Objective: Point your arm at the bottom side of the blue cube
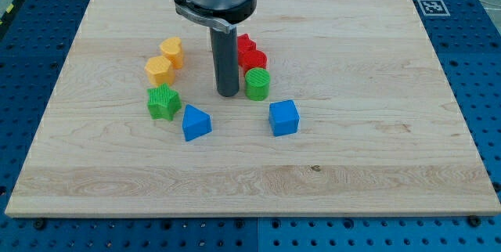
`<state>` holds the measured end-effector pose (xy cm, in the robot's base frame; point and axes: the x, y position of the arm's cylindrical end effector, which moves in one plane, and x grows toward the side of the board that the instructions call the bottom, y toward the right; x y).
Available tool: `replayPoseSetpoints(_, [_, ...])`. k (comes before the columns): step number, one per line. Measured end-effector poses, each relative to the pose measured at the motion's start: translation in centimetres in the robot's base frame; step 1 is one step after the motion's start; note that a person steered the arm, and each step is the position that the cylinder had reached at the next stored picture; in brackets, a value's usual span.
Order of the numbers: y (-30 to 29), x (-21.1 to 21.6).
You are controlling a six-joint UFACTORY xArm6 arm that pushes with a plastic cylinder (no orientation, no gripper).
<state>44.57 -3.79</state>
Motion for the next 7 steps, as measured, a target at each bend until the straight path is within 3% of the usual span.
replayPoseSetpoints(7, [1.7, 1.9])
